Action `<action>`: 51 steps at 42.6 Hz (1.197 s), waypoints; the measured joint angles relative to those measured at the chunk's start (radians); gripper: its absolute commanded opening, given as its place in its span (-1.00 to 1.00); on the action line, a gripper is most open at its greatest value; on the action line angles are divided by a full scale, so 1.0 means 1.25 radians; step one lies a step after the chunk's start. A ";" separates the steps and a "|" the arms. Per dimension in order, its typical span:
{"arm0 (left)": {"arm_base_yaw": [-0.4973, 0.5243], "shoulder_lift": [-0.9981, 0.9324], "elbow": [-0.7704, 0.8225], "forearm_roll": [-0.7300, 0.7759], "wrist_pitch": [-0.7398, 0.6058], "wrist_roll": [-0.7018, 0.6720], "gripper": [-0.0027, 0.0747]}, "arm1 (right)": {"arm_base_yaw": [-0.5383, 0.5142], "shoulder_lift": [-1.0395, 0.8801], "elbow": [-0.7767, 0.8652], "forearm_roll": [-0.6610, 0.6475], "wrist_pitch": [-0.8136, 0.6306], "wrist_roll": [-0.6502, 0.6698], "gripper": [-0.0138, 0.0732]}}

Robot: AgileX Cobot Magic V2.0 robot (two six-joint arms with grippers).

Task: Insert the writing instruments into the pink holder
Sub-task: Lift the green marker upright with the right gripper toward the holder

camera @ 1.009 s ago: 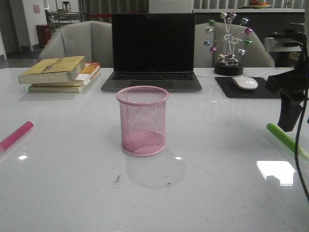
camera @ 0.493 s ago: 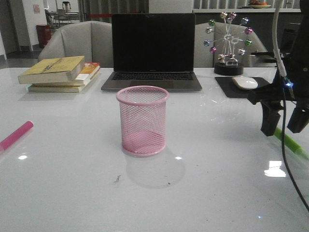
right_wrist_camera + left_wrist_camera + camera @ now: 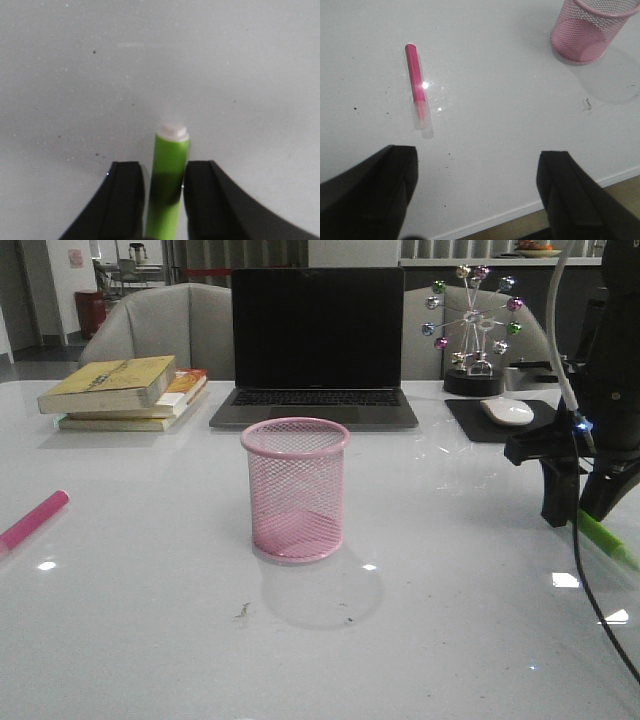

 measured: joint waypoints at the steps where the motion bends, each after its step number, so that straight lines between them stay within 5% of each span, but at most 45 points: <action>1: 0.000 0.000 0.000 0.000 0.000 0.000 0.48 | 0.000 0.000 0.000 0.000 0.000 0.000 -0.18; 16: 0.000 0.000 0.000 0.000 0.000 0.000 0.48 | 0.000 -0.018 -0.002 0.004 0.026 0.002 -0.31; 28: 0.000 0.000 0.000 0.000 0.000 0.000 0.48 | 0.021 -0.187 0.020 0.043 -0.010 0.002 -0.31; 42: 0.000 0.000 0.000 0.000 0.000 0.000 0.48 | 0.244 -0.481 0.265 0.059 -0.407 -0.005 -0.31; 51: 0.000 0.000 0.000 0.000 0.000 0.000 0.48 | 0.389 -0.528 0.417 0.059 -0.730 -0.005 -0.31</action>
